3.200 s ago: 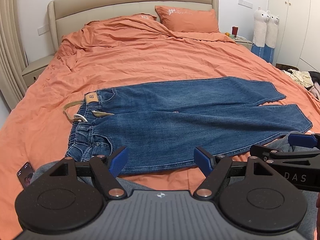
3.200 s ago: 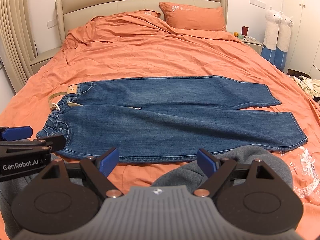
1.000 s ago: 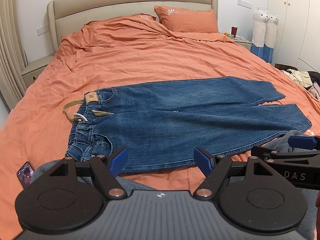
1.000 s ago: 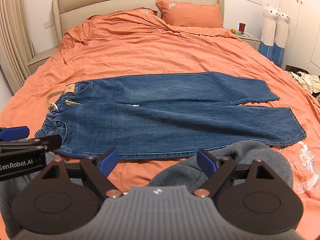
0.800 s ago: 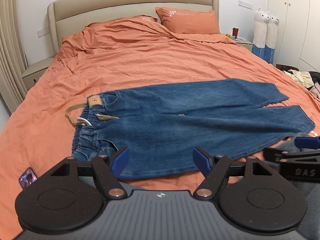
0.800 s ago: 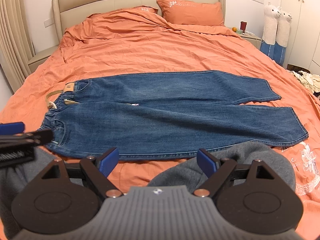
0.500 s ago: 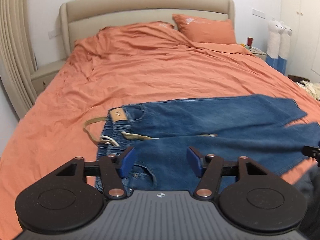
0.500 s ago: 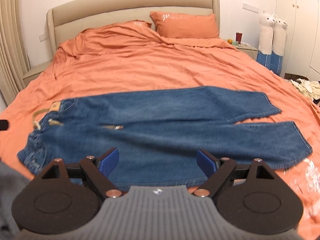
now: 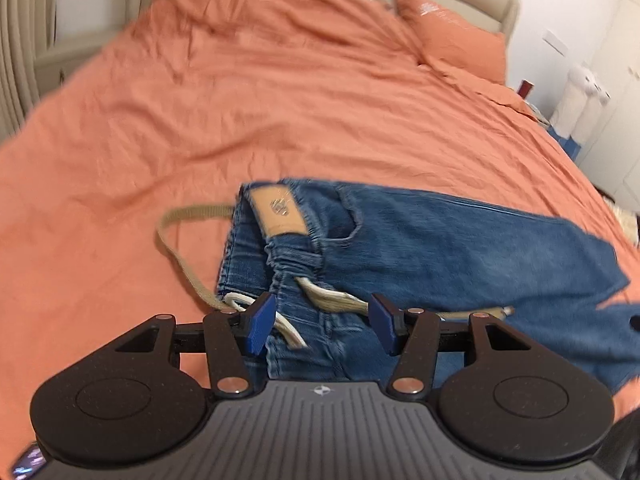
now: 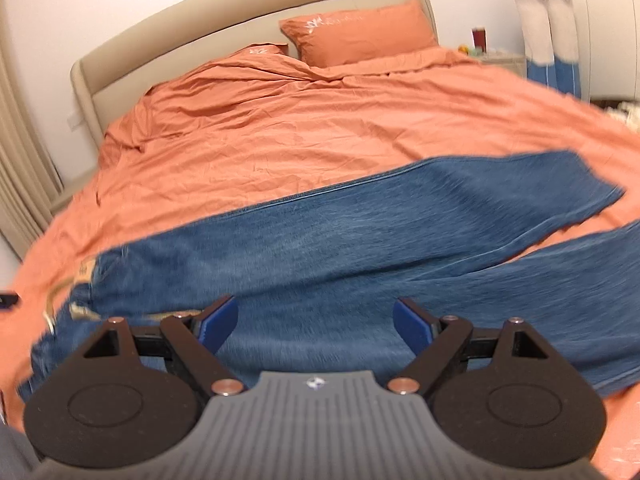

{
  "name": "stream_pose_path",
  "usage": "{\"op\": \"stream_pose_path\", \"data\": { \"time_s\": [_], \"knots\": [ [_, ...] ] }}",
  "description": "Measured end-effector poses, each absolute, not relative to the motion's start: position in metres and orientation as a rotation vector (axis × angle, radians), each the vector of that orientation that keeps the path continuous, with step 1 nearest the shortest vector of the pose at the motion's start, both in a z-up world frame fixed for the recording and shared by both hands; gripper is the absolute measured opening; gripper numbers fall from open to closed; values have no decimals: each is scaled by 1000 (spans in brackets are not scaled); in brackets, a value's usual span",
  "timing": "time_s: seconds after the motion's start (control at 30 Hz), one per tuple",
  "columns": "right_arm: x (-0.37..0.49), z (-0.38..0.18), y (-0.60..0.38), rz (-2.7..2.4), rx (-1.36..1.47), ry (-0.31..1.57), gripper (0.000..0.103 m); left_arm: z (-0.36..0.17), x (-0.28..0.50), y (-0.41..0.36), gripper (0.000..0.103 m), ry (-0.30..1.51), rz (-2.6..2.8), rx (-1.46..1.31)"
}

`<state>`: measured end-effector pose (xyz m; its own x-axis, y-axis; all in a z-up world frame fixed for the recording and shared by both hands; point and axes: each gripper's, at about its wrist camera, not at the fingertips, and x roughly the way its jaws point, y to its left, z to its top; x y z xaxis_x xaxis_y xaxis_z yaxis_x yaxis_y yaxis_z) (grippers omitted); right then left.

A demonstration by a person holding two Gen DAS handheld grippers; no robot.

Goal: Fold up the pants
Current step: 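Reach the left tool to the jeans waistband and close on it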

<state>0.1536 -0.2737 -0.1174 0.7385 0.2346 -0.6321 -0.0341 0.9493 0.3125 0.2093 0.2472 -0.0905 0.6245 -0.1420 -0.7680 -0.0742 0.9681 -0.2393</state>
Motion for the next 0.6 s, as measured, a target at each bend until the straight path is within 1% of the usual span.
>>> {"op": "stream_pose_path", "data": {
  "time_s": [0.1,0.13,0.17,0.2,0.3,0.33,0.37,0.4,0.43,0.5,0.6],
  "knots": [
    [175,-138,-272,93,300,743,80,-117,231,264,63,923,-32,-336],
    [183,-145,-270,69,293,756,77,-124,237,268,63,926,-40,-368],
    [190,-151,-269,51,289,771,70,-131,242,272,63,926,-51,-396],
    [195,-157,-269,39,296,781,67,-137,248,275,63,928,-59,-421],
    [207,-172,-275,23,333,802,66,-152,263,276,63,950,-83,-446],
    [210,-175,-276,18,346,804,66,-156,269,276,55,959,-84,-439],
    [213,-178,-278,13,356,810,66,-160,272,275,34,966,-82,-439],
    [216,-181,-278,8,359,819,66,-162,272,273,25,956,-76,-433],
    [217,-183,-278,4,359,827,66,-159,271,271,8,927,-79,-412],
    [217,-185,-278,-1,359,839,66,-148,264,266,5,852,-99,-376],
    [214,-185,-281,-8,371,827,66,-115,248,251,4,727,-40,-271]
  ]
}}
